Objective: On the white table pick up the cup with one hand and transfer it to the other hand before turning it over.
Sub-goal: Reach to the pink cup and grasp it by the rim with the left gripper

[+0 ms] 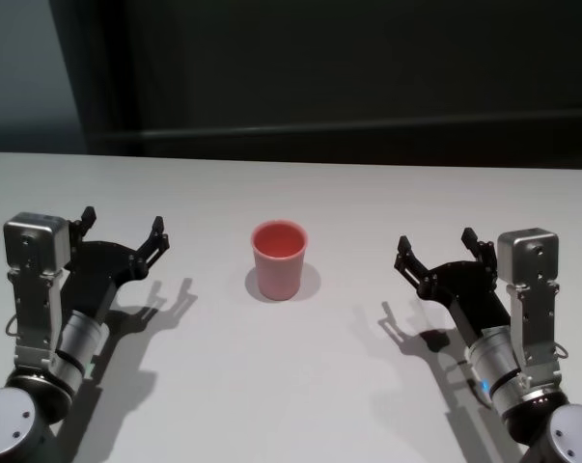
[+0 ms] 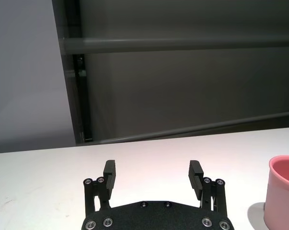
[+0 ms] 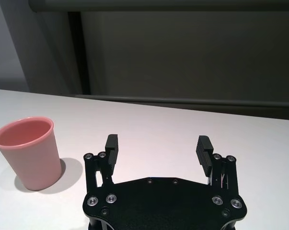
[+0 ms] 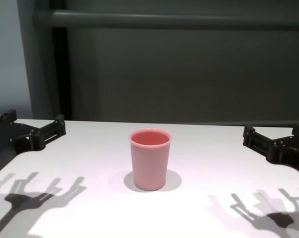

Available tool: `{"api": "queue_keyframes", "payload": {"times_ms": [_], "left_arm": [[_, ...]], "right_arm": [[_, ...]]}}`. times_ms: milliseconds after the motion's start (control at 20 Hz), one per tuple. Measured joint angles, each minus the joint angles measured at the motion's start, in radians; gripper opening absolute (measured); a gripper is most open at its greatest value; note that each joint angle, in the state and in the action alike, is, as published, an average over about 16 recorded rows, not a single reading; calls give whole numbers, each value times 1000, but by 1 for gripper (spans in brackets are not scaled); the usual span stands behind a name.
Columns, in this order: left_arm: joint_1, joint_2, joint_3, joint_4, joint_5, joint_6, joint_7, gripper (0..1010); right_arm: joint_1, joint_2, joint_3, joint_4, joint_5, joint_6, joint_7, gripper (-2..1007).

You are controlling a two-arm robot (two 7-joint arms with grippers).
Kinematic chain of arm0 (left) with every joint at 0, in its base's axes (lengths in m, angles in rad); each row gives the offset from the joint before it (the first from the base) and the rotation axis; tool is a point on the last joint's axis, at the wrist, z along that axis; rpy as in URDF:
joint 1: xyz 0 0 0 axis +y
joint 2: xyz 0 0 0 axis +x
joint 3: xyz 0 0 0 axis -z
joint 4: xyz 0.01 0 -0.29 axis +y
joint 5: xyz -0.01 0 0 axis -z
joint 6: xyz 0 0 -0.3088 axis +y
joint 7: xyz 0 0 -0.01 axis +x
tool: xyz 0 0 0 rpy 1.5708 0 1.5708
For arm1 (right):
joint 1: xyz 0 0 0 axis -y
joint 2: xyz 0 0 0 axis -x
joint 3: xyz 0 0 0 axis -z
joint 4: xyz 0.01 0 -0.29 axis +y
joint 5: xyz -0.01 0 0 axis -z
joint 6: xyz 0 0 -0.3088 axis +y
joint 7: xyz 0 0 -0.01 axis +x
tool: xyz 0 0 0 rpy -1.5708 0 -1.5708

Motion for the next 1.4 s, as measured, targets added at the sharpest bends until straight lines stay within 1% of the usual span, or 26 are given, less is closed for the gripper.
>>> {"api": "queue_keyframes", "payload": {"times_ms": [1400], "left_arm": [[0, 0, 0, 0, 0, 0, 0, 1003]], "right_arm": [[0, 0, 0, 0, 0, 0, 0, 1002]]}}
